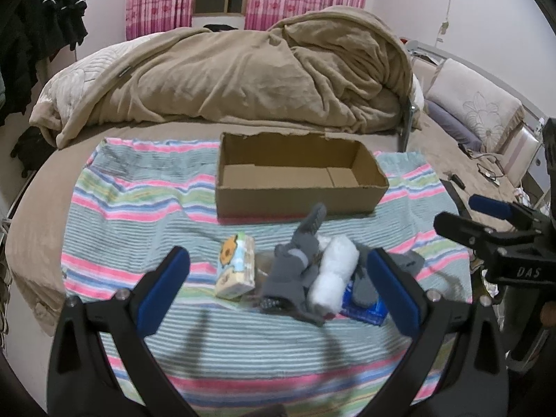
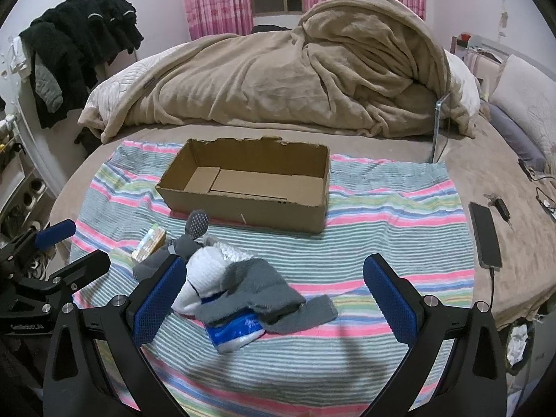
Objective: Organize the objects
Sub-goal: 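Grasp the cartoon tissue pack with the left gripper while the right grasps the grey sock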
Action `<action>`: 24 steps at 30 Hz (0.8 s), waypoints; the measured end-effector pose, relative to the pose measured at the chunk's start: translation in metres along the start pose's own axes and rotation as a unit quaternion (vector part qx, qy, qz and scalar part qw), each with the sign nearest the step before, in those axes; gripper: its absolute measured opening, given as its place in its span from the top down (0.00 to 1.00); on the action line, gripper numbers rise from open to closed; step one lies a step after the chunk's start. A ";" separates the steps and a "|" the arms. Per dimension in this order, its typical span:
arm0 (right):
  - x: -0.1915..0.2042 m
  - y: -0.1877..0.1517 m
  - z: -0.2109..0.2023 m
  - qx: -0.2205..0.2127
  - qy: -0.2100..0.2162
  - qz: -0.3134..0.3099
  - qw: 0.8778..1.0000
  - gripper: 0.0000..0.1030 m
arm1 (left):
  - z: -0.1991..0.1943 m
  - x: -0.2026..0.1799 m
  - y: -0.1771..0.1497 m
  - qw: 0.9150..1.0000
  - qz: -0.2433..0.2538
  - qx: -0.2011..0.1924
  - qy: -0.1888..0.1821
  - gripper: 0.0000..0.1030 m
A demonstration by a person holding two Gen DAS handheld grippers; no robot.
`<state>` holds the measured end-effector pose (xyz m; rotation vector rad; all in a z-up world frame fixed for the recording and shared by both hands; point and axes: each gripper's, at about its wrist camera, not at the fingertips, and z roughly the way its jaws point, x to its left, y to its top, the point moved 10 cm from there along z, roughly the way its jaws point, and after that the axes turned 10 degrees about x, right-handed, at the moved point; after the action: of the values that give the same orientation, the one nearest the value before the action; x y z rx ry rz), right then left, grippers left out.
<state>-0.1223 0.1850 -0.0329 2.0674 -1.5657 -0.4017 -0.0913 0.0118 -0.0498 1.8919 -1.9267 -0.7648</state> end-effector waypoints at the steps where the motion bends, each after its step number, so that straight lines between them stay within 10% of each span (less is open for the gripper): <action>1: -0.001 0.002 0.002 0.002 0.000 0.001 1.000 0.00 | 0.002 0.000 0.002 1.000 0.001 0.002 0.000 0.01; 24: -0.043 -0.031 0.094 0.107 0.025 0.021 0.994 0.02 | 0.094 0.051 -0.013 0.995 -0.042 0.090 0.014 0.02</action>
<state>-0.1589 0.2119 -0.1309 2.1794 -1.6828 -0.1714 -0.1385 -0.0250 -0.1393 2.0893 -1.9694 -0.6016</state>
